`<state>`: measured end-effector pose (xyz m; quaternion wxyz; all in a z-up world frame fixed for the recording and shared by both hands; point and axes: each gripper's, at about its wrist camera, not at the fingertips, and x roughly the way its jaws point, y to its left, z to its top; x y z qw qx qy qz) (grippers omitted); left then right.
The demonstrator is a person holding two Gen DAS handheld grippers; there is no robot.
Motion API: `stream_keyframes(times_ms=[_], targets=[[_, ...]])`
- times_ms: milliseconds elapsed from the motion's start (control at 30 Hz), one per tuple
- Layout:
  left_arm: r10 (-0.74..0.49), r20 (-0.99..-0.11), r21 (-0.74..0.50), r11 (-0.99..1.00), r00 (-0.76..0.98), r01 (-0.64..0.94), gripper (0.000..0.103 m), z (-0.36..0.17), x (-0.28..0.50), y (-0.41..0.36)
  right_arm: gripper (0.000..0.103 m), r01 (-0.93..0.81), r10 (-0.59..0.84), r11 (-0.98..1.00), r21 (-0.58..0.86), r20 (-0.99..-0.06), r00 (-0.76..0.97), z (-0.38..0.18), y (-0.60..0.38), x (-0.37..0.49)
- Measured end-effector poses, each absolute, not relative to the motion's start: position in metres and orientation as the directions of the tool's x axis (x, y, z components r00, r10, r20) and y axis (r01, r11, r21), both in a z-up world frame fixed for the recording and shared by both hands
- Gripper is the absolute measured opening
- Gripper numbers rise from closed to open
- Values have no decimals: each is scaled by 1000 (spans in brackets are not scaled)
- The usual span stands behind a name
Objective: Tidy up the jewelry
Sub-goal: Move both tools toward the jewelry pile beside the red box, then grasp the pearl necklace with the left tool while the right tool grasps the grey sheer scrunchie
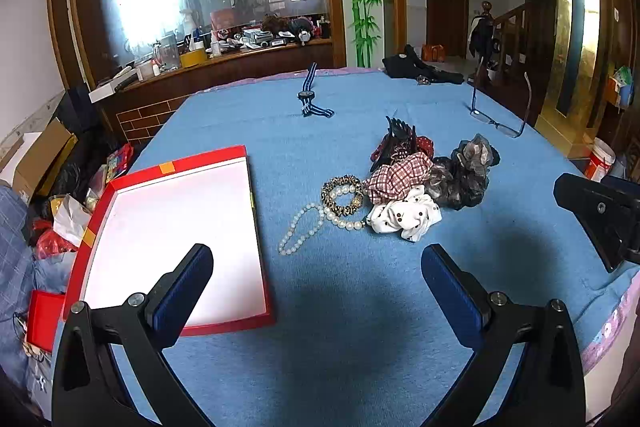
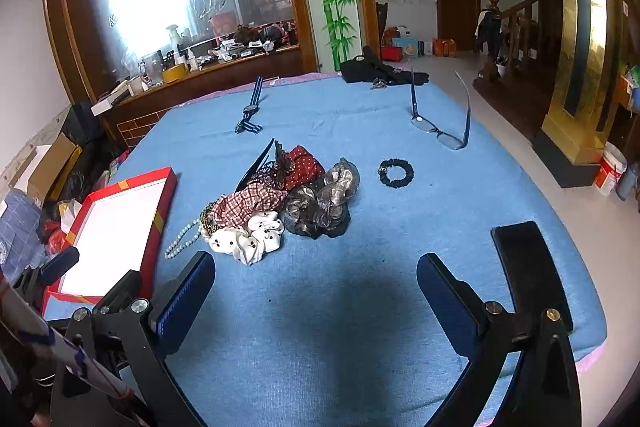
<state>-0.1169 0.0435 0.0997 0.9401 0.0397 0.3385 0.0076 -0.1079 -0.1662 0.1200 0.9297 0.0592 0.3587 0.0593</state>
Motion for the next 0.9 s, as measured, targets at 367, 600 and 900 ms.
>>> stream_keyframes(times_ms=[367, 600, 900], targets=[[21, -704, 20, 1000, 710, -11, 103, 87, -91, 68, 103, -51, 177, 979, 196, -706, 685, 101, -176, -82], [-11, -746, -31, 999, 666, -19, 103, 82, -74, 93, 98, -37, 196, 972, 231, -720, 666, 97, -191, -67], [-101, -766, -118, 993, 635, 14, 92, 88, -54, 122, 74, 51, 154, 966, 254, -720, 676, 103, -238, -40]])
